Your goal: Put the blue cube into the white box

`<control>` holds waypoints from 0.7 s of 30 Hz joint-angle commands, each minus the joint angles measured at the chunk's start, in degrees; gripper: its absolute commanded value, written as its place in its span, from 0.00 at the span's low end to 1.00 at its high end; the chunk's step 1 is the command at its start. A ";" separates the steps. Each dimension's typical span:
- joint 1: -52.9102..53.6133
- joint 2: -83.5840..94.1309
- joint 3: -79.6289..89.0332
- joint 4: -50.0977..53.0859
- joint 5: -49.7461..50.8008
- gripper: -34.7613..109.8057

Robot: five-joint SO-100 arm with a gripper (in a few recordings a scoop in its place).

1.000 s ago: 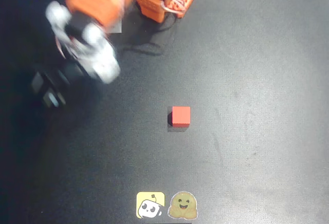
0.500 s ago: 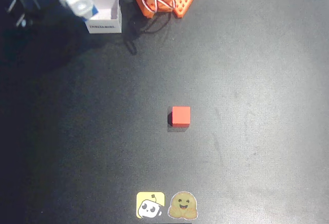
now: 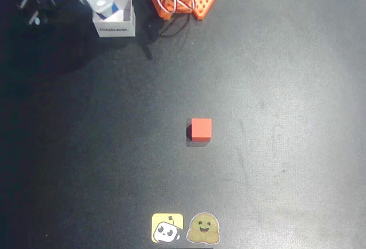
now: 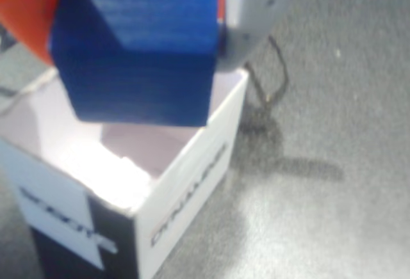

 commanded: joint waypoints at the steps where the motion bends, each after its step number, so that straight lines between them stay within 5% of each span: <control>1: 0.79 1.67 0.35 3.34 0.00 0.24; 11: 3.08 2.46 0.97 2.20 -4.75 0.41; 16: 5.80 1.85 0.97 0.35 -8.09 0.40; 21: 5.63 1.76 -0.18 -1.49 -11.16 0.24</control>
